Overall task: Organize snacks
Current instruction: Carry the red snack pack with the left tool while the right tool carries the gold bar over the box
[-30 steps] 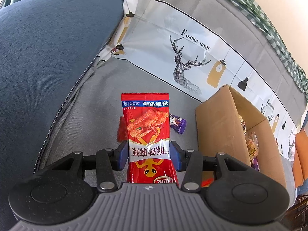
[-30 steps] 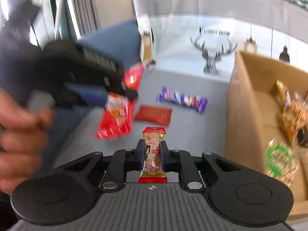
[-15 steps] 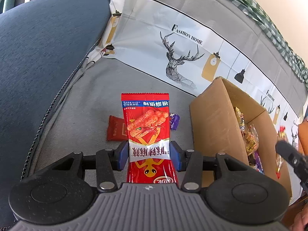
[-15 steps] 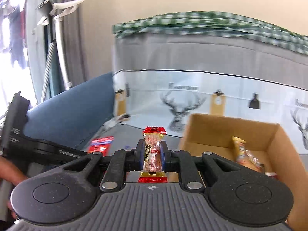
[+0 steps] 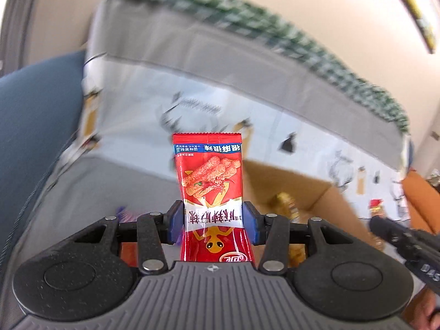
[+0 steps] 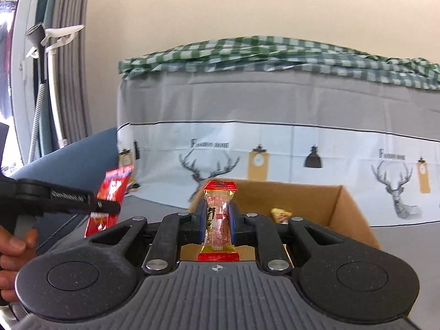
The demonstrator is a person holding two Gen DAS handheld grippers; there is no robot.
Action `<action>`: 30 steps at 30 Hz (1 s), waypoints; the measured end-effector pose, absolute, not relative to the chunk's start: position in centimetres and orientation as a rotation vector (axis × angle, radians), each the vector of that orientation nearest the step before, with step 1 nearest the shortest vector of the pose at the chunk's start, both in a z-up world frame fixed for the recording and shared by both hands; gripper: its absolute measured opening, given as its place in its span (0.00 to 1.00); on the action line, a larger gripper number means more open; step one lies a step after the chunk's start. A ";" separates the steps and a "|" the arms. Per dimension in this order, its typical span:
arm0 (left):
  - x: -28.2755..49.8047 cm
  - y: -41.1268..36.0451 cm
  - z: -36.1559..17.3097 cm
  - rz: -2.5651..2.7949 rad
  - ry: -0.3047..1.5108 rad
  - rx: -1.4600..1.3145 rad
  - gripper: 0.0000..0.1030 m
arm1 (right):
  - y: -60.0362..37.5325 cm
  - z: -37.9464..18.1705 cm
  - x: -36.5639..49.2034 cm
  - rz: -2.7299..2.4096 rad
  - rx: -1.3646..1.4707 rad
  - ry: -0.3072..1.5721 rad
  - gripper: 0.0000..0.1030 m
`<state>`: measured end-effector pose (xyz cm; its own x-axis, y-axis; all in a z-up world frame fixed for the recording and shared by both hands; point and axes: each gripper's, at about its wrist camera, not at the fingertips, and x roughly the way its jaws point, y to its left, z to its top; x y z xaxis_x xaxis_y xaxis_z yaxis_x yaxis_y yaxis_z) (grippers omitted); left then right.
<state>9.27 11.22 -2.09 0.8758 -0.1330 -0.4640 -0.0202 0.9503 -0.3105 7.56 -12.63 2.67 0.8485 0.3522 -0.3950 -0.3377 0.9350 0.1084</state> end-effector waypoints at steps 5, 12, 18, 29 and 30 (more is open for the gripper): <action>9.4 7.3 -1.3 -0.158 0.428 -0.286 0.49 | -15.4 2.5 7.9 0.296 0.059 0.406 0.16; 9.9 2.8 -1.6 -0.229 0.418 -0.303 0.49 | -18.5 1.9 8.4 0.210 0.099 0.423 0.16; 9.8 -0.2 -2.1 -0.281 0.420 -0.291 0.49 | -19.6 1.7 8.2 0.171 0.092 0.410 0.16; 10.1 -0.8 -2.4 -0.304 0.419 -0.269 0.49 | -19.6 1.6 8.0 0.158 0.082 0.403 0.16; 10.1 -0.7 -2.4 -0.305 0.418 -0.269 0.49 | -19.6 1.6 8.0 0.159 0.080 0.403 0.16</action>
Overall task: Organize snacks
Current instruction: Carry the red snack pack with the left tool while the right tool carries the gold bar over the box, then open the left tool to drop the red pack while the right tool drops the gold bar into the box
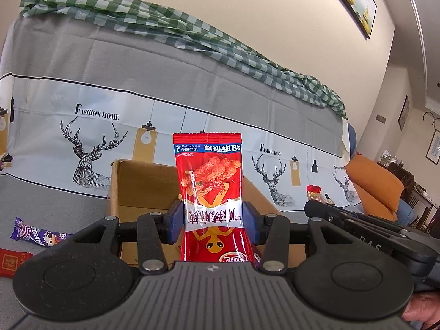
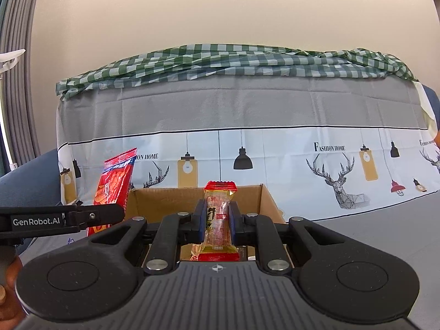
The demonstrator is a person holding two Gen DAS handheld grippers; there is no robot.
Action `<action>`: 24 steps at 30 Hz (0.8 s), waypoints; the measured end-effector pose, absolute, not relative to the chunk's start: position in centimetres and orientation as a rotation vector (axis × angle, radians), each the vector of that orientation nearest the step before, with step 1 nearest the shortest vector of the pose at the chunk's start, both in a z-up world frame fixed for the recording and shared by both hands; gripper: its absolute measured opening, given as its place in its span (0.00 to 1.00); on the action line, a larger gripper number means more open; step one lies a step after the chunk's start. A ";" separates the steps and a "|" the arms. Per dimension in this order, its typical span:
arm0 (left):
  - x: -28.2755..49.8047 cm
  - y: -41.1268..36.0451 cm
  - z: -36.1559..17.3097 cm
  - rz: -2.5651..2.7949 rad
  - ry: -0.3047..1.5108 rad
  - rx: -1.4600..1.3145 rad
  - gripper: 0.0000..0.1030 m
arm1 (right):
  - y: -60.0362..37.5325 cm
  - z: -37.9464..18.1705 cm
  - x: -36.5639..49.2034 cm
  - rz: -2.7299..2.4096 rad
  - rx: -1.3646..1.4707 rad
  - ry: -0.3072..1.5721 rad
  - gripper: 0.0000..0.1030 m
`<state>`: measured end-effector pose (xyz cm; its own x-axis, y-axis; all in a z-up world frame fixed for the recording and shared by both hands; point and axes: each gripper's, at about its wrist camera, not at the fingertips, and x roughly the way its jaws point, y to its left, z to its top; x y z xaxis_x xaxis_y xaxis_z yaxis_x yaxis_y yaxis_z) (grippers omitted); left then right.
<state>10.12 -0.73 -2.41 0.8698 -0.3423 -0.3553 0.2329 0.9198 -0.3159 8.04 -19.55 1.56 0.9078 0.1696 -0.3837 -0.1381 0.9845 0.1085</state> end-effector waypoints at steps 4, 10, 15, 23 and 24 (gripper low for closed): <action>10.1 -0.8 -2.4 -0.305 0.419 -0.269 0.49 | -19.3 1.5 8.0 0.162 0.071 0.404 0.17; 10.0 -0.8 -2.4 -0.306 0.414 -0.270 0.49 | -19.4 1.6 7.9 0.158 0.071 0.394 0.17; 10.0 -0.9 -2.4 -0.309 0.415 -0.271 0.49 | -19.4 1.7 7.8 0.160 0.069 0.386 0.17; 10.1 -0.9 -2.4 -0.310 0.414 -0.272 0.49 | -19.4 1.8 7.7 0.162 0.075 0.377 0.17; 10.1 -0.9 -2.4 -0.310 0.414 -0.274 0.49 | -19.4 1.8 7.7 0.162 0.076 0.375 0.17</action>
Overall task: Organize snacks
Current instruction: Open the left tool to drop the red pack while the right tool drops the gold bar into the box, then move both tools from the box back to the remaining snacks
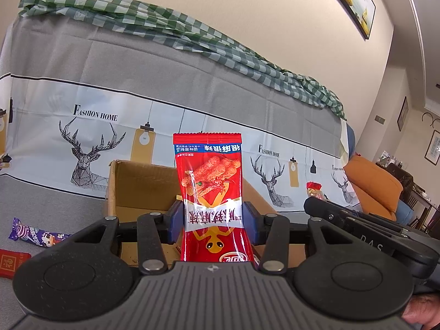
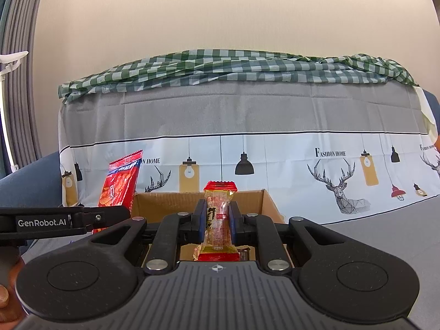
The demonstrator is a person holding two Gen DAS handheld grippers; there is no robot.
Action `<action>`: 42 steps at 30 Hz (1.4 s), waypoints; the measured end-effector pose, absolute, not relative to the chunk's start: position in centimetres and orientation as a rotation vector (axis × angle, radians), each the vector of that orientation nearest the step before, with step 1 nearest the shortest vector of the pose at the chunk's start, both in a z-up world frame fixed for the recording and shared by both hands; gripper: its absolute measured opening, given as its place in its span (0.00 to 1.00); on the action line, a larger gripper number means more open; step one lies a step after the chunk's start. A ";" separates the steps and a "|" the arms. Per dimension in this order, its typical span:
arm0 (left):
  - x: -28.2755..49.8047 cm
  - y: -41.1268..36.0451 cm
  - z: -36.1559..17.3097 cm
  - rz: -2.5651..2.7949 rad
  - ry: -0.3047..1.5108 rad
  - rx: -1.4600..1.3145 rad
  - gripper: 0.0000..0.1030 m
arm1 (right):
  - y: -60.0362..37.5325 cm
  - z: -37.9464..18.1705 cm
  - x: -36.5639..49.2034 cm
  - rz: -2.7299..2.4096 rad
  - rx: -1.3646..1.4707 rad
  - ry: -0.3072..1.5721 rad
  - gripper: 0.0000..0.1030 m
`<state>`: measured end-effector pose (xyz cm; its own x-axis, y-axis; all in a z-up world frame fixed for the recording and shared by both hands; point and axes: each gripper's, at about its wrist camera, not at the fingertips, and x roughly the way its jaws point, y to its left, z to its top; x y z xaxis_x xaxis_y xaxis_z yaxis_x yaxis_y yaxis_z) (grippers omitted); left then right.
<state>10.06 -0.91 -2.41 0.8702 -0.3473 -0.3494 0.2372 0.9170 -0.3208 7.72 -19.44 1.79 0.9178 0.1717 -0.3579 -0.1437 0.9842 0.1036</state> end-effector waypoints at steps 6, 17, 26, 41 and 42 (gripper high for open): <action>10.0 -0.9 -2.4 -0.309 0.411 -0.278 0.49 | -19.4 1.8 7.5 0.169 0.081 0.366 0.17; 10.1 -0.8 -2.3 -0.326 0.419 -0.282 0.71 | -18.9 1.3 8.0 0.159 0.075 0.402 0.52; 9.6 1.7 -2.3 -0.253 0.423 -0.280 0.39 | -18.1 1.0 8.6 0.156 0.153 0.442 0.53; 7.6 13.0 -2.8 -0.057 0.501 -0.330 0.24 | -9.1 0.9 7.4 0.283 0.199 0.449 0.32; 7.8 14.1 -2.9 -0.031 0.511 -0.348 0.24 | -8.4 0.7 7.4 0.296 0.214 0.458 0.32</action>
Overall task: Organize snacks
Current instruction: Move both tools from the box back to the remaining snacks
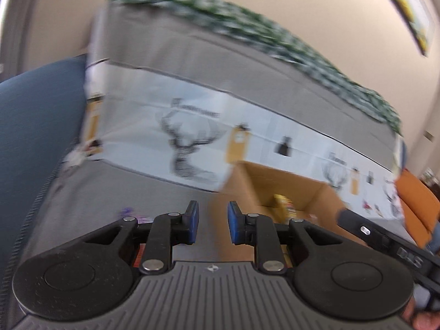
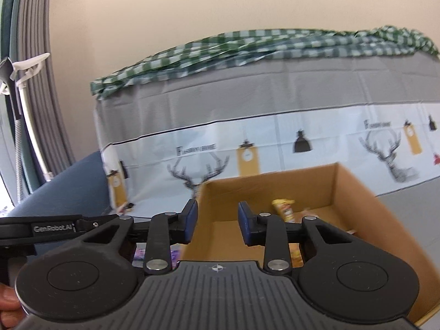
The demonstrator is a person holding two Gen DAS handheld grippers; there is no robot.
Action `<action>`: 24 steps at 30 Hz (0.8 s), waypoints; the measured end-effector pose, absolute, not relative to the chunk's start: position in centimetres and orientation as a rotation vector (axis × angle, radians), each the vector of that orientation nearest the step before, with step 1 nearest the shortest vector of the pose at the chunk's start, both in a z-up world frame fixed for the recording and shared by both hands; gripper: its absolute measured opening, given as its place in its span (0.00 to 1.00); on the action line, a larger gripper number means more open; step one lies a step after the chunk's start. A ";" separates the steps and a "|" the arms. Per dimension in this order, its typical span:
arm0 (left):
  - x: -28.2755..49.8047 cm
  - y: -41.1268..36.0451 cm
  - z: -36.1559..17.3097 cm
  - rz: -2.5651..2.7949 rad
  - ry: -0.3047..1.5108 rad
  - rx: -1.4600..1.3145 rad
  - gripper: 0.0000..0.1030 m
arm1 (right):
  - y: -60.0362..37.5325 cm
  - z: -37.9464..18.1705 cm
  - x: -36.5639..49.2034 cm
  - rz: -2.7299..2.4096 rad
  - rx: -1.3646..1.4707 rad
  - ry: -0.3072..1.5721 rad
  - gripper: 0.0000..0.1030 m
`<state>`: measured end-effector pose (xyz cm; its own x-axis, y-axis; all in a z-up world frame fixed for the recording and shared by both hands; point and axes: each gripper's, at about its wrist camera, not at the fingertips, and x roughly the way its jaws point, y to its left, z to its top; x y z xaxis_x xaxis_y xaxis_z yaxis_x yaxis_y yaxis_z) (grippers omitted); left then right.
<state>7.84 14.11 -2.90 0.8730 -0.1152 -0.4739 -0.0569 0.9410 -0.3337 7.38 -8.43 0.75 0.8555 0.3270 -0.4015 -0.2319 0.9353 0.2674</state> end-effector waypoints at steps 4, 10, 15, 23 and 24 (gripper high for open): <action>8.0 19.6 -4.2 0.127 0.580 -0.440 0.25 | -6.6 0.2 7.8 0.406 0.326 0.526 0.22; 8.2 22.6 -6.8 0.151 0.639 -0.455 0.38 | -3.3 -0.5 8.5 0.485 0.365 0.577 0.16; 10.0 19.7 -10.4 0.116 0.727 -0.308 0.57 | -1.6 -1.2 9.1 0.497 0.343 0.623 0.17; 13.8 15.9 -13.5 0.203 0.839 -0.131 0.82 | -1.8 -2.0 10.7 0.490 0.358 0.705 0.18; 14.2 15.7 -14.0 0.214 0.865 -0.107 0.82 | -2.0 -2.1 10.8 0.493 0.366 0.712 0.18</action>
